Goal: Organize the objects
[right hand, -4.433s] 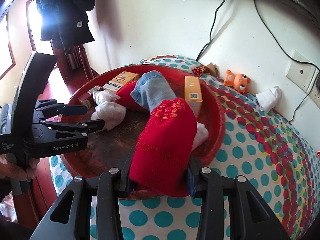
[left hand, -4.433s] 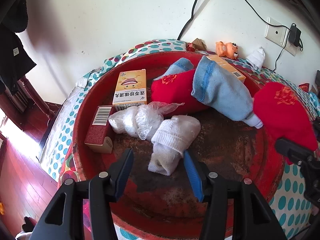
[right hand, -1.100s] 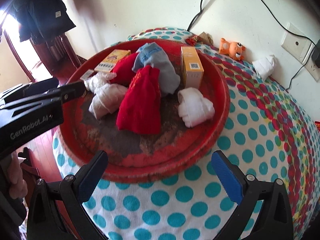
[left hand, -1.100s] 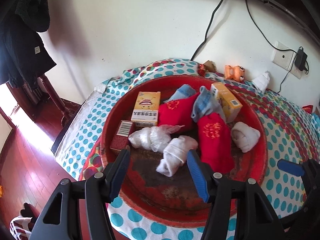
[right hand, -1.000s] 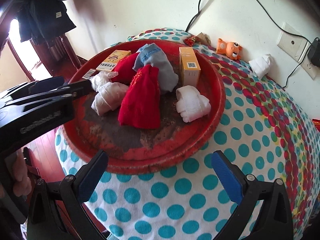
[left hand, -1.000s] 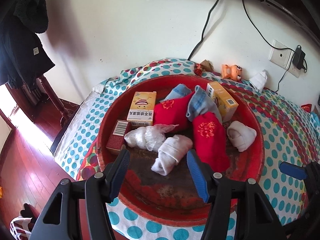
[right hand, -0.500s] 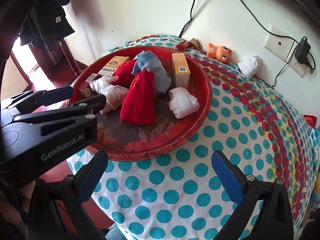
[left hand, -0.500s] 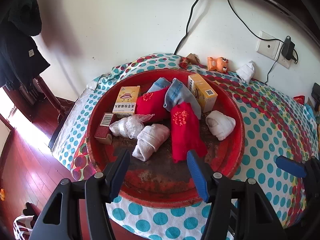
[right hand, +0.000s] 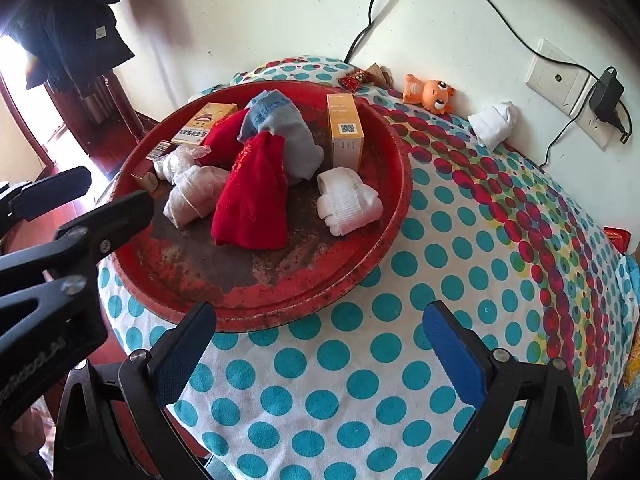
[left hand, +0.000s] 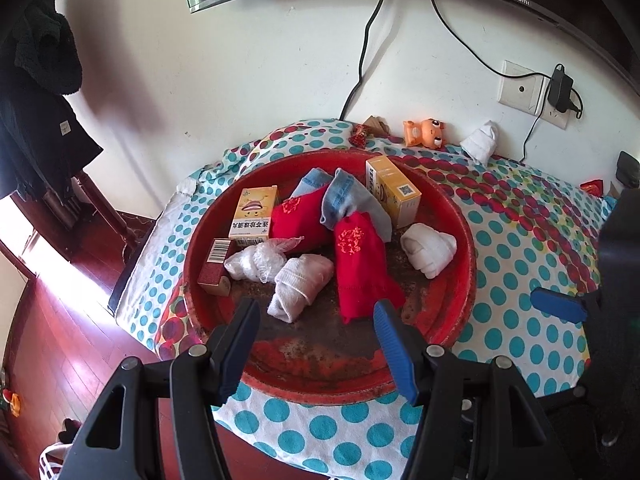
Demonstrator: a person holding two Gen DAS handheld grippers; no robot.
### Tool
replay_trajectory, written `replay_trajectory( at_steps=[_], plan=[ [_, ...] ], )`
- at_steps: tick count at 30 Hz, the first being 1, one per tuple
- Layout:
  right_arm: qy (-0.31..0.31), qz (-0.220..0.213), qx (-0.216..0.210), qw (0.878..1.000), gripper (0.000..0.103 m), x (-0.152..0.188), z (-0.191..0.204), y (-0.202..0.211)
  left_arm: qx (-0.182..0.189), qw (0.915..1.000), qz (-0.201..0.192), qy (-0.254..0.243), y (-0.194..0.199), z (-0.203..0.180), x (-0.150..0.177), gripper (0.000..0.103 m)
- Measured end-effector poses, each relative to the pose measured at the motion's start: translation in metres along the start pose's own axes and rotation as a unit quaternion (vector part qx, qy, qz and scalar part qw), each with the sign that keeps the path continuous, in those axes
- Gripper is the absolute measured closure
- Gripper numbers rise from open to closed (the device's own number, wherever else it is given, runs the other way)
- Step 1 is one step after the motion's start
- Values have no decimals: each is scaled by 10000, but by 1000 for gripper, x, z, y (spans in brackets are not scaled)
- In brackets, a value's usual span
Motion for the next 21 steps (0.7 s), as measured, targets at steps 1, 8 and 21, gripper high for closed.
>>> replay_trajectory(
  at_steps=[1,8,21],
  plan=[
    [-19,17,-27,10000,0,0,-1,-2,25,10000,19,17,-1,1,-1,42],
    [48,51,-112,9999,0,-2,4,-3,-7,10000,0,55,-9,3,-1,42],
    [129,66,-135,9998,0,-2,9,-3,90,9998,101,178,-20,6,3,42]
  ],
)
Point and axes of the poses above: each gripper's, at about its wrist camera, not at the fingertips, and y roughly against the way its jaws point, z to its left, x to its underside, the point moved 3 cm from there along -y, roughly the way its jaws point, and after that the axes turned 4 degrees about y, right-handed, at the moved point
